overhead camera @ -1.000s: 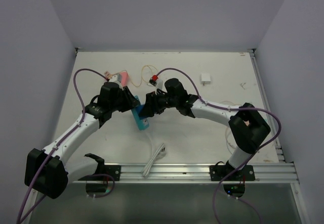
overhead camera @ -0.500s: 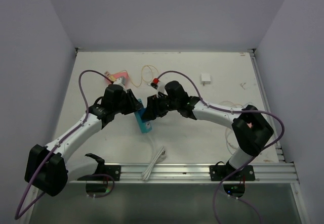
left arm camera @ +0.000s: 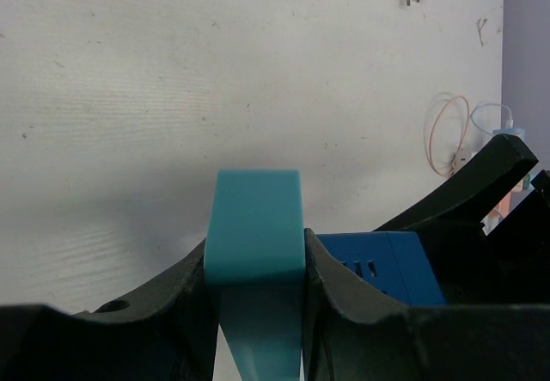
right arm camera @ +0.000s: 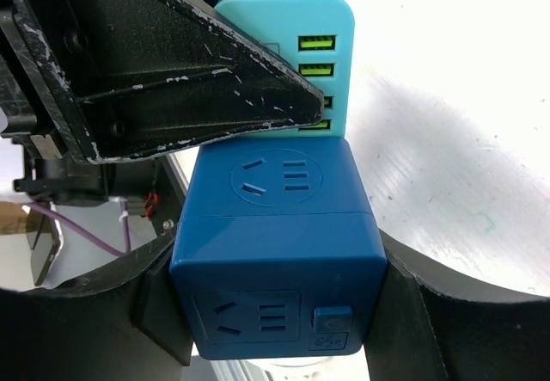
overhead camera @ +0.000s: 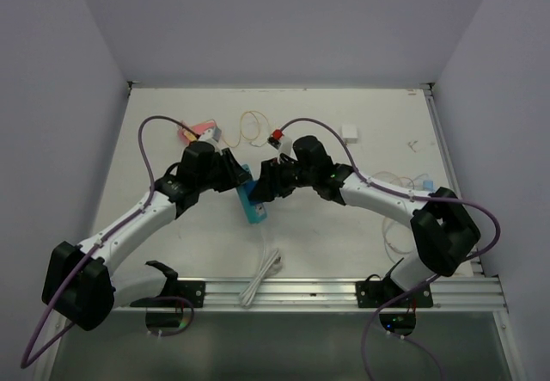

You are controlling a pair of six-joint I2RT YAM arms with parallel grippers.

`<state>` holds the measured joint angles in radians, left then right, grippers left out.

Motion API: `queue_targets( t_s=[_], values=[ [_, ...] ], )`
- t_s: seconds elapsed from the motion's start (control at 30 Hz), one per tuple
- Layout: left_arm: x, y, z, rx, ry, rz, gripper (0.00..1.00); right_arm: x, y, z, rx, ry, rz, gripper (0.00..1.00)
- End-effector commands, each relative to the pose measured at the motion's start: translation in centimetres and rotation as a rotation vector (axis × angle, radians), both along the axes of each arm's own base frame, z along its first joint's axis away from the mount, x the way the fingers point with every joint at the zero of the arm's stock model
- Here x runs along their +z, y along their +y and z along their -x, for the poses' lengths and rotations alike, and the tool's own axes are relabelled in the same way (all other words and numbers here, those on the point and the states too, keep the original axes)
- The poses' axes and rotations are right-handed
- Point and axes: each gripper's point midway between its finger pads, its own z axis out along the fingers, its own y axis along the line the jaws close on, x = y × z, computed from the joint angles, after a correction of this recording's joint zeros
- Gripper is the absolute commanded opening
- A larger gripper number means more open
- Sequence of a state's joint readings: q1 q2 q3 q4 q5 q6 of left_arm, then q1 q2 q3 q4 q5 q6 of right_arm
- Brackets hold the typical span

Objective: Pull the plug off the socket

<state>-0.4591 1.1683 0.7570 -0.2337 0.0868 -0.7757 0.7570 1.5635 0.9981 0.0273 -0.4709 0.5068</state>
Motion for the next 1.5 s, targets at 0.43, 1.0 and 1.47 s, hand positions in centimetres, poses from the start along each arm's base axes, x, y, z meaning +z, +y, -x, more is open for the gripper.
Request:
queue_targets(
  t_s=[0.43, 1.0, 1.47],
  values=[
    [-2.4, 11.3, -0.3, 0.257, 0.080, -0.512, 0.00, 4.9, -6.4, -1.4, -0.041, -0.061, 0.039, 0.00],
    [4.2, 3.2, -2.8, 0.043, -0.107, -0.068, 0.00, 2.7, -13.2, -9.7, -0.383, -0.195, 0.380, 0.00],
    [-0.6, 2.4, -2.7, -0.196, -0.122, -0.039, 0.00, 0.5, -16.2, -23.7, -0.743, -0.398, 0.505, 0.00]
  ],
)
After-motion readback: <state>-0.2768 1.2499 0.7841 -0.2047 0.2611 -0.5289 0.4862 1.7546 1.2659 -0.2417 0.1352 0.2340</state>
